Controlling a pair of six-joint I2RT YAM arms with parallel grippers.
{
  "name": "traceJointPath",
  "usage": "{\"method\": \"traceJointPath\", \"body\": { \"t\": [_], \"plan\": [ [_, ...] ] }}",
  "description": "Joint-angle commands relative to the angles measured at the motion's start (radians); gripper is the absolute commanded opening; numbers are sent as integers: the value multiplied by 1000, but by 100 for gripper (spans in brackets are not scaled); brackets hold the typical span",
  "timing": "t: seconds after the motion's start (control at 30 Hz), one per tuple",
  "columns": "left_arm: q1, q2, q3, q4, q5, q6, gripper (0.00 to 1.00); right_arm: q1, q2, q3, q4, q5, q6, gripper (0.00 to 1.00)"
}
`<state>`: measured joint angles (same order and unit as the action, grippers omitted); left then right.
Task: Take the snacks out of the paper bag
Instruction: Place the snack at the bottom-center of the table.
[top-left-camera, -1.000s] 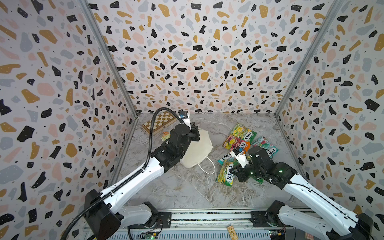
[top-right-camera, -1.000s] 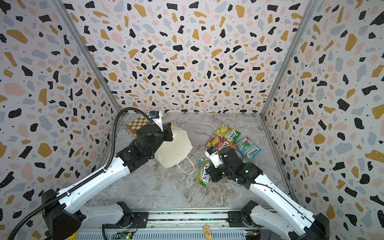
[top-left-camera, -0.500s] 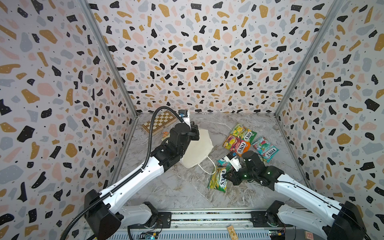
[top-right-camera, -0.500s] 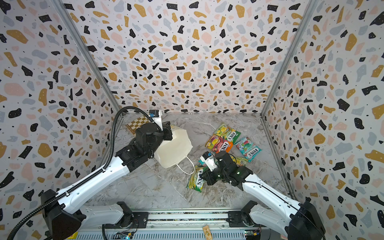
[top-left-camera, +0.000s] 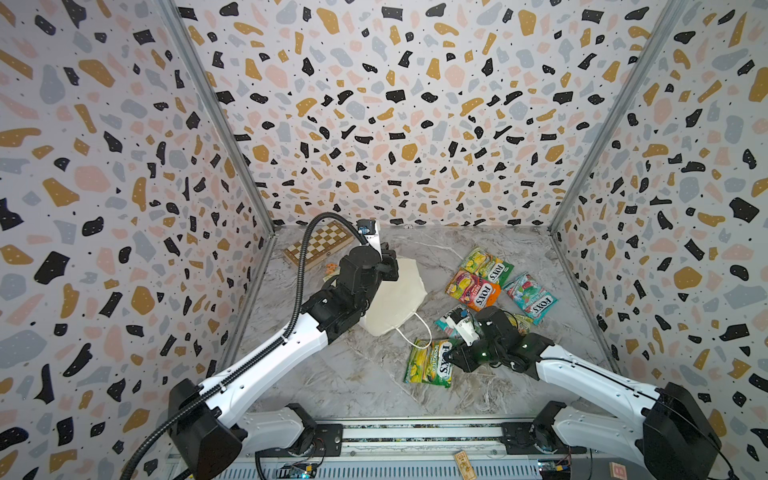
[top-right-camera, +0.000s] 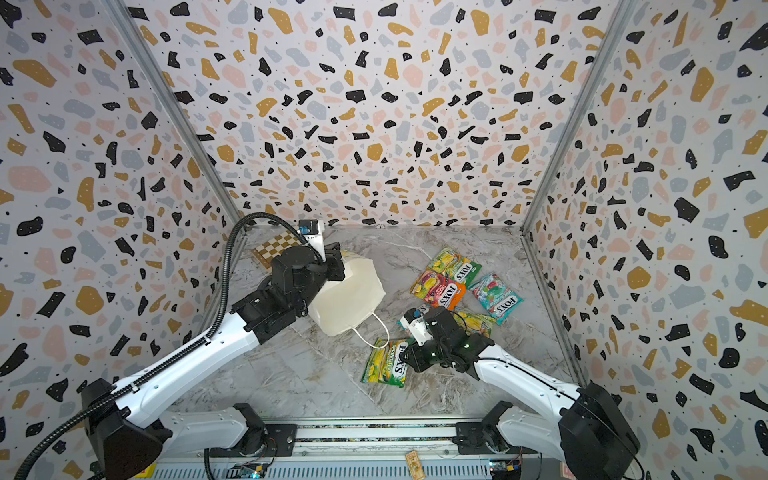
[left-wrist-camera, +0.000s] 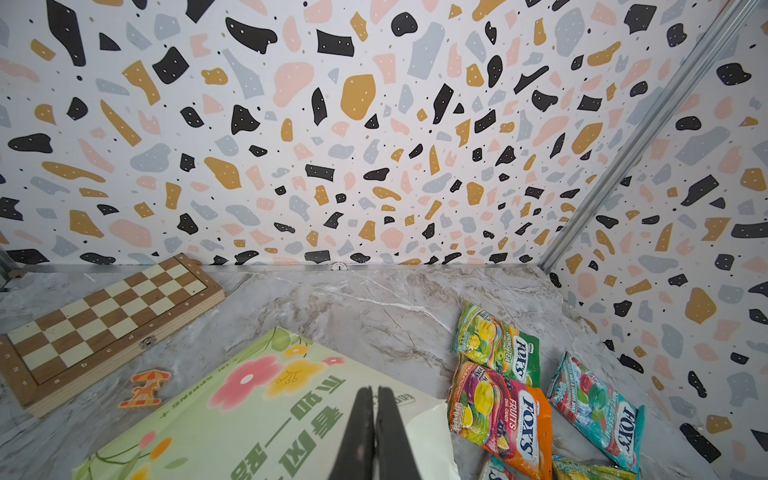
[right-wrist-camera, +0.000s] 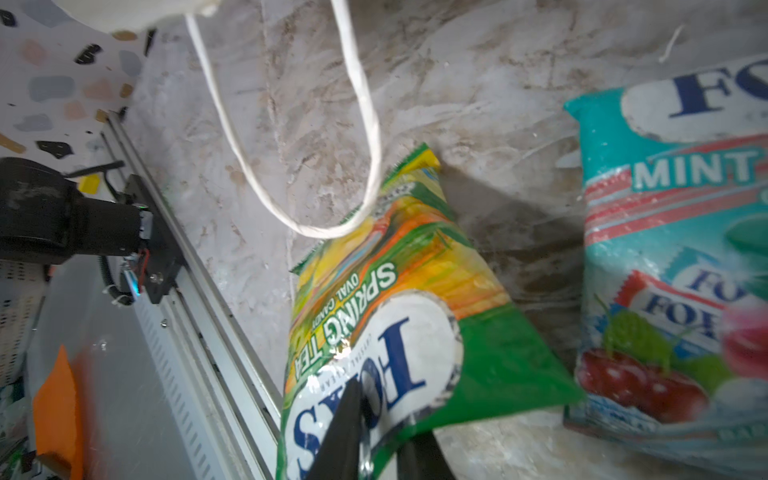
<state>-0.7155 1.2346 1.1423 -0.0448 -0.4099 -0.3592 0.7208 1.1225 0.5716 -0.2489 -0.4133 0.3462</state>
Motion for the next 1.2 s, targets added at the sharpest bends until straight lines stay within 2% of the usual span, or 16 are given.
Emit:
{"method": "traceJointPath", "body": {
  "t": [0.0,0.1,0.27,0.57,0.77,1.17],
  "plan": [
    [1,-6,33,36,-14,11,0,34,15,36,-78,102,22,32],
    [1,-6,35,36,-12,10,0,55,13,50,-108,156,36,49],
    [1,-4,44,40,0,5,0,56,-20,57,-145,290,67,60],
    [1,-4,82,41,44,-23,0,38,-81,57,-190,544,144,66],
    [1,7,112,86,140,-134,0,-19,-141,38,-179,552,154,67],
    [4,79,170,157,285,-343,0,-35,-162,37,-180,558,157,67]
  ]
}}
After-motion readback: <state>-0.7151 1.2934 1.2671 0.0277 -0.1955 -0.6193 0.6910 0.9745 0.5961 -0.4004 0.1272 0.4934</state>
